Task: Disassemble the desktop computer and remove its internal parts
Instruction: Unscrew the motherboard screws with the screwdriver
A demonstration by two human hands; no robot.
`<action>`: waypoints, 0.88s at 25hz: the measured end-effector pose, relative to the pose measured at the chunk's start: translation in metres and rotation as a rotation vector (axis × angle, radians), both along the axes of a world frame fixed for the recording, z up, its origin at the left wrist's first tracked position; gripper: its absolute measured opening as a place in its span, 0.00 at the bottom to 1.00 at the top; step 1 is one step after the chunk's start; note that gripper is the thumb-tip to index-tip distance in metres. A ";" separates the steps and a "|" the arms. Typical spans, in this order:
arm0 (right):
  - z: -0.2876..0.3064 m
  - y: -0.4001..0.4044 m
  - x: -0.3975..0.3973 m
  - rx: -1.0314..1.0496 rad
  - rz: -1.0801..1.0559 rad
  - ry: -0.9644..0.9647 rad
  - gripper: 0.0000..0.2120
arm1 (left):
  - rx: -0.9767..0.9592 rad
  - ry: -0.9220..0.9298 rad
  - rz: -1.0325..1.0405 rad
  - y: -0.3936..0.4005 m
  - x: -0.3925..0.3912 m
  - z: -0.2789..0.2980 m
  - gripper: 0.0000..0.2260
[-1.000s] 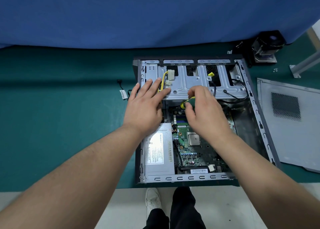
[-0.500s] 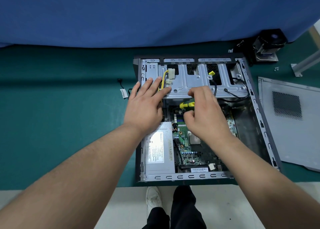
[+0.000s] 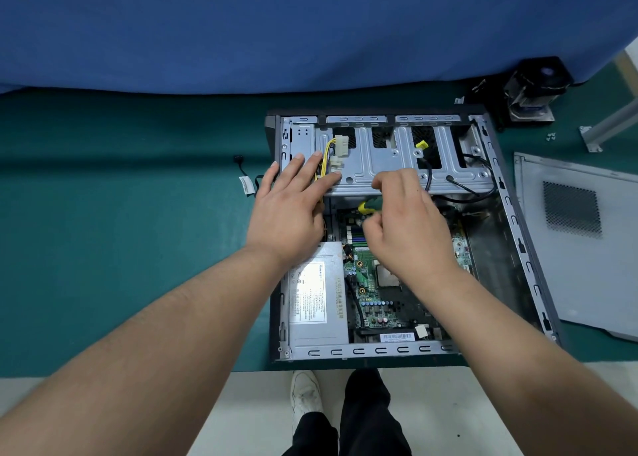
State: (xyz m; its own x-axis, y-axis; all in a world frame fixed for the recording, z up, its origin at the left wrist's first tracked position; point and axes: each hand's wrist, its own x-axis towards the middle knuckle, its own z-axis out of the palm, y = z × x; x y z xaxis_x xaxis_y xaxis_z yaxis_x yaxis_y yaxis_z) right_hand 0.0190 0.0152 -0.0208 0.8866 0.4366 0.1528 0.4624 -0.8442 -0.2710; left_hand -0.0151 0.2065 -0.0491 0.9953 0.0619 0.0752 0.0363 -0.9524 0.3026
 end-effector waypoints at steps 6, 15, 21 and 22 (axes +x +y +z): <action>-0.006 -0.003 0.002 0.088 0.000 0.046 0.11 | 0.007 0.001 -0.003 0.000 0.001 -0.001 0.27; -0.012 -0.018 0.000 0.243 -0.069 0.110 0.10 | -0.002 -0.008 -0.009 0.002 0.001 -0.004 0.27; -0.004 -0.027 -0.005 0.311 -0.117 0.123 0.10 | -0.010 -0.021 -0.012 0.002 0.001 -0.006 0.27; -0.001 -0.030 -0.008 0.331 -0.132 0.141 0.10 | -0.009 -0.021 -0.014 0.003 0.001 -0.007 0.27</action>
State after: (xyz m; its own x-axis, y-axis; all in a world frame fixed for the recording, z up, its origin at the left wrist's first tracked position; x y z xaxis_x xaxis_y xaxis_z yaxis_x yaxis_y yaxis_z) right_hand 0.0114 -0.0149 -0.0217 0.9543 0.2646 0.1389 0.2942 -0.7502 -0.5922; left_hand -0.0137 0.2095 -0.0557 0.9943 0.0484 0.0953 0.0163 -0.9499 0.3122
